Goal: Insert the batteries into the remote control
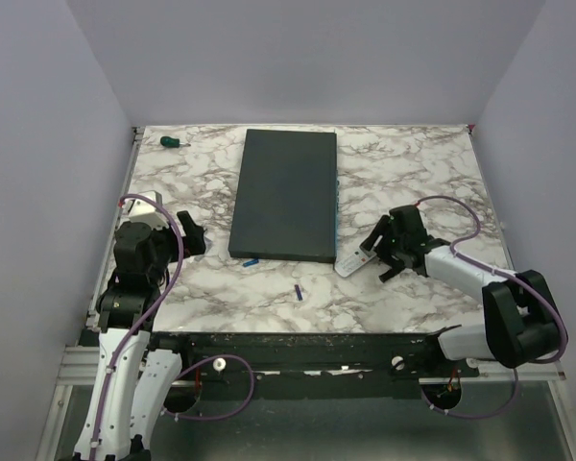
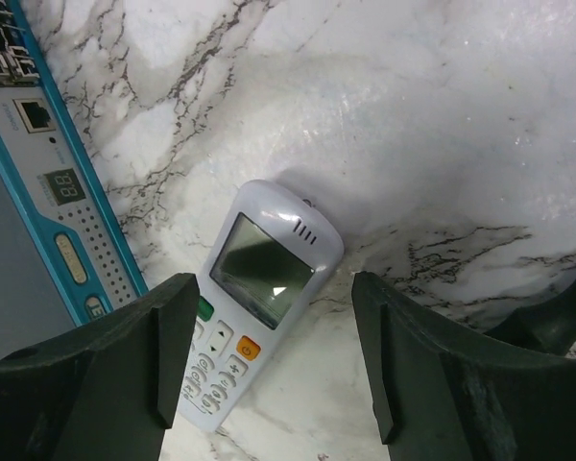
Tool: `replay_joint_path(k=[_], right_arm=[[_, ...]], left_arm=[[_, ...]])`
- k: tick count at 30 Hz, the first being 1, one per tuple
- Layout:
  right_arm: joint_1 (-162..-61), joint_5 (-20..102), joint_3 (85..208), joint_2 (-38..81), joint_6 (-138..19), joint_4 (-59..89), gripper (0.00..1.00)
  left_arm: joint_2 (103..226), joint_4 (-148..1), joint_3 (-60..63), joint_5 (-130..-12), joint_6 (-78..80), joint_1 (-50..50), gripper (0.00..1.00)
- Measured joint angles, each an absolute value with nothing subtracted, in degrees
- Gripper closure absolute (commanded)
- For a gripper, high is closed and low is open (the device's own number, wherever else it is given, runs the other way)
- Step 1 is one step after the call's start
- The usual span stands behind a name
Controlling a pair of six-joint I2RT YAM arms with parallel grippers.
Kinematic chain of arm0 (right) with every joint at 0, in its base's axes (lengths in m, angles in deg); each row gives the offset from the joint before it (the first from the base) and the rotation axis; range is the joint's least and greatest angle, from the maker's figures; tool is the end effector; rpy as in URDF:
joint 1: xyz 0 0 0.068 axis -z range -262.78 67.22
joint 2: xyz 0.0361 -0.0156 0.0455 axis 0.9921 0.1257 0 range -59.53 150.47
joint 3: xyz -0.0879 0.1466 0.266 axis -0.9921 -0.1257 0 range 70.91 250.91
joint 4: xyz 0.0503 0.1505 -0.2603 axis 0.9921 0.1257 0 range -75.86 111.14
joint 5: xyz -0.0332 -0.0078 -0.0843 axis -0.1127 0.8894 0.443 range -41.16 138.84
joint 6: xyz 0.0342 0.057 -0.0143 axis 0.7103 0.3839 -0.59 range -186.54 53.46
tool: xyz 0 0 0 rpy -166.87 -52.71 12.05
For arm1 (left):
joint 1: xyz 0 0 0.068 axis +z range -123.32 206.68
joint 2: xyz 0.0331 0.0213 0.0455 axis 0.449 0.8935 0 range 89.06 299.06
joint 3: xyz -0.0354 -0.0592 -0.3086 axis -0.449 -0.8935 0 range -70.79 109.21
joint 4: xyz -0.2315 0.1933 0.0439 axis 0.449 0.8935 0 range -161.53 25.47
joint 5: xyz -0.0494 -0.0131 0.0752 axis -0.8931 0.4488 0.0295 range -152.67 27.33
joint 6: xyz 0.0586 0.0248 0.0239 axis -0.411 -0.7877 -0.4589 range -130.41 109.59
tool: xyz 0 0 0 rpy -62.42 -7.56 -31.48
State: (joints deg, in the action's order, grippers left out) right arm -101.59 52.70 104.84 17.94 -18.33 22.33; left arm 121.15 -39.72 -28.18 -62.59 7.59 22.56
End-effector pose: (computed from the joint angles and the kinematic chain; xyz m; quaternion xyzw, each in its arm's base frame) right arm 0.2709 0.0883 0.1571 0.2502 0.9105 0.1544 0.2907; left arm 0.1529 -0.0110 0.3427 -0.1002 0.8195 -0.1077 0.5539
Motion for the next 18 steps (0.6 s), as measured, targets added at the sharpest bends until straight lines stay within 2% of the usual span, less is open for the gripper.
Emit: replay_joint_path(k=[9, 13, 18], right_arm=[[-102.11, 52.59, 105.34, 20.11, -18.09, 18.92, 0.29], [-102.53, 52.63, 105.48, 20.74, -18.12, 18.0, 0.36], [-102.85, 52.68, 105.48, 21.49, -18.14, 17.1, 0.39]], left_arm=[[121.15, -39.72, -28.18, -63.51, 7.59, 22.93, 0.02], [121.15, -39.74, -28.18, -63.75, 7.59, 22.98, 0.02], [121.15, -39.76, -28.18, -64.21, 7.59, 23.26, 0.02]])
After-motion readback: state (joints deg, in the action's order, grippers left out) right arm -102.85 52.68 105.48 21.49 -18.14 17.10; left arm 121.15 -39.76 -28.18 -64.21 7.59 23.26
